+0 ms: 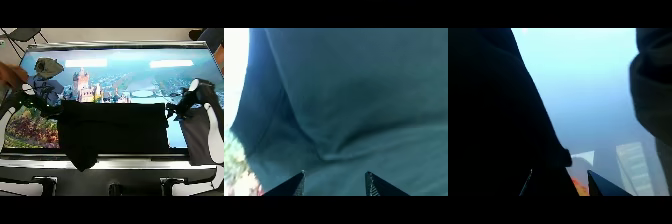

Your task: Fold the shirts.

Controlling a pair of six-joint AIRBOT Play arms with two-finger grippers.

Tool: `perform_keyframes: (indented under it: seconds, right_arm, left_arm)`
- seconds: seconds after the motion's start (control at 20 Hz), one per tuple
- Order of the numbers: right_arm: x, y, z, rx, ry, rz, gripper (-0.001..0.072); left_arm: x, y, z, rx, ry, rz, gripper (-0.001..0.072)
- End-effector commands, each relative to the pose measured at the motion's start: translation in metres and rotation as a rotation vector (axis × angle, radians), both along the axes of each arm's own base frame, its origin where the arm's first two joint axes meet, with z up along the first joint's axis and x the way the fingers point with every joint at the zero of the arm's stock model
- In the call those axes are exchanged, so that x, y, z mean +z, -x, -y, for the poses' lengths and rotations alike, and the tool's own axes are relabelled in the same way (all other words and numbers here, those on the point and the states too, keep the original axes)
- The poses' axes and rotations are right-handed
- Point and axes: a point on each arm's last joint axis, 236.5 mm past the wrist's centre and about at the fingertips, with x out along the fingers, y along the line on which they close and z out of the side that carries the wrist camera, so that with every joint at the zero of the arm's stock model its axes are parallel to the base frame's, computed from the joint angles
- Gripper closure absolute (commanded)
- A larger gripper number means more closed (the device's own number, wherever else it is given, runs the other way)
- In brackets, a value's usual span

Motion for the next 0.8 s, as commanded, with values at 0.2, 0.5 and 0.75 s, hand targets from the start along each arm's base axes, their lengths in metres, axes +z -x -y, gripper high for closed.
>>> perform_keyframes:
  seconds: [0.2, 0.5, 0.75]
  right_arm:
    - [0.025, 0.072, 0.034, -0.107, -0.022, -0.069, 0.0274]
    - [-0.002, 0.104, 0.014, -0.081, -0.071, -0.103, 0.0274]
    - [-0.001, 0.103, 0.014, -0.081, -0.070, -0.098, 0.0273]
  left_arm:
    - [-0.003, 0.109, -0.014, 0.075, 0.050, -0.129, 0.0242]
    - [-0.045, 0.199, 0.043, 0.163, 0.201, -0.133, 0.0242]
    - [-0.062, 0.206, 0.054, 0.229, 0.238, -0.139, 0.0250]
